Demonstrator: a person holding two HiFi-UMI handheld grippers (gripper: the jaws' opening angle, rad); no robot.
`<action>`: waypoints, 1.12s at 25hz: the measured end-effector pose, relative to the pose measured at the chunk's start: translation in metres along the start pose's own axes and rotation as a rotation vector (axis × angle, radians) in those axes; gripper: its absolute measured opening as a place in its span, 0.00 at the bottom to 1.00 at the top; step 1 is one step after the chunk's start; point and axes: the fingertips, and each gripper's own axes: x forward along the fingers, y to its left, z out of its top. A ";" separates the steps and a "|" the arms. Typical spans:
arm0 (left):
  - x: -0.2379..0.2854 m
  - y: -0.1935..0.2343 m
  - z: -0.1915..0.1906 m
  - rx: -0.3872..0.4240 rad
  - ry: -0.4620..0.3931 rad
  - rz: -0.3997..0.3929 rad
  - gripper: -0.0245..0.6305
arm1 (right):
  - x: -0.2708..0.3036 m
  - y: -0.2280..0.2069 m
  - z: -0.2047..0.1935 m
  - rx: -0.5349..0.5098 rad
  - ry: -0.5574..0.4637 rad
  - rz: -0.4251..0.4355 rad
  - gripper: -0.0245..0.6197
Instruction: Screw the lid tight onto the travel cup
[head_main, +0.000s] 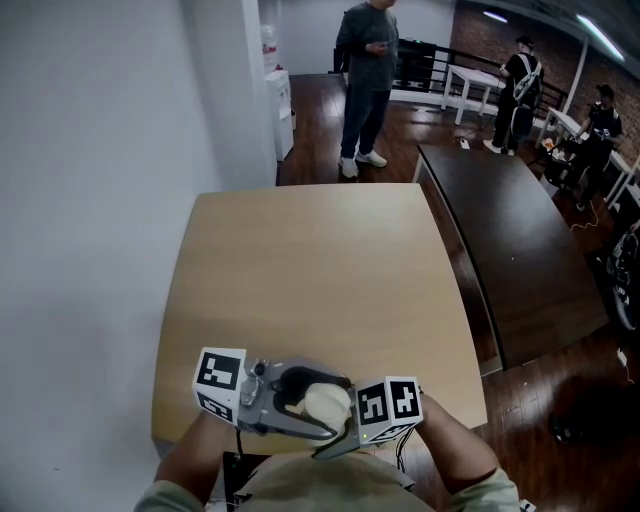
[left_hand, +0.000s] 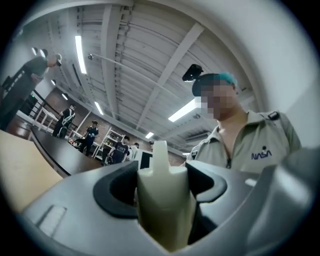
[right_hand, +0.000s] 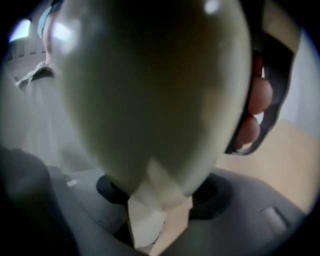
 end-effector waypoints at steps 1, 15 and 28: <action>0.000 -0.001 -0.001 -0.002 0.003 -0.007 0.50 | 0.001 0.000 -0.001 0.001 0.001 -0.004 0.51; -0.055 0.039 -0.005 0.024 -0.106 0.331 0.60 | -0.012 -0.062 -0.005 0.014 -0.129 -0.382 0.51; -0.171 0.109 -0.092 -0.039 -0.182 1.116 0.20 | -0.054 -0.192 -0.110 0.259 -0.201 -1.040 0.51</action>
